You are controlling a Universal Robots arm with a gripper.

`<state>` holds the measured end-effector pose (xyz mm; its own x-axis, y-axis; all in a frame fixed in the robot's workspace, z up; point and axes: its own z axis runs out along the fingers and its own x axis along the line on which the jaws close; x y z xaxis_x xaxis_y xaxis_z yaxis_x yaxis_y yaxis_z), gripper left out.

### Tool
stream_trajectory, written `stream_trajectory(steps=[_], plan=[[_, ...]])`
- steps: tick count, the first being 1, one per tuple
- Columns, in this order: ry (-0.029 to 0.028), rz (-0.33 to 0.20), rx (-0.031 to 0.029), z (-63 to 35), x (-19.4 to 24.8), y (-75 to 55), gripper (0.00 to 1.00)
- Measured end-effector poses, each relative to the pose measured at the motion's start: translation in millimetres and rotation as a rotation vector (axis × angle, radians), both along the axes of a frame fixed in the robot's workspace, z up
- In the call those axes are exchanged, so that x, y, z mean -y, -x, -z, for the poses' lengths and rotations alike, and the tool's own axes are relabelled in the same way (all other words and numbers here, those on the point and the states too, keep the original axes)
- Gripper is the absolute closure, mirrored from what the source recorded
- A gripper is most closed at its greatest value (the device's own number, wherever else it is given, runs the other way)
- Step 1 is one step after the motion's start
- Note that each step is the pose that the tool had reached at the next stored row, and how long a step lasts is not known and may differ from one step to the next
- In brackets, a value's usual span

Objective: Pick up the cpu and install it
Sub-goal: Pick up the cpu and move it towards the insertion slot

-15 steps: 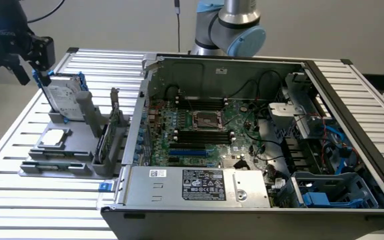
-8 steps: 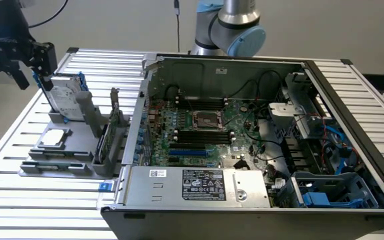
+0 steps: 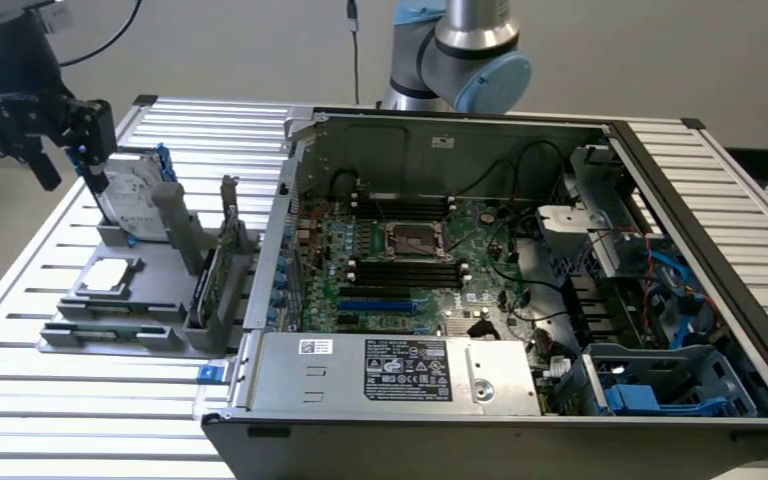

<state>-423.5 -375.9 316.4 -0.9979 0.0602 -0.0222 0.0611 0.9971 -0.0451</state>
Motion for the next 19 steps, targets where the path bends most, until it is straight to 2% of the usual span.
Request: stream_trajectory(steps=[10,12,13,19], plan=[[0.0001,-0.003,-0.0002,18.1,2.0,3.4,0.40],[0.0000,-0.003,-0.0001,21.9,2.3,3.9,0.38],[0.0001,-0.003,-0.0001,23.7,2.4,4.2,0.32],[0.0000,-0.003,-0.0001,34.6,3.4,5.7,0.32]])
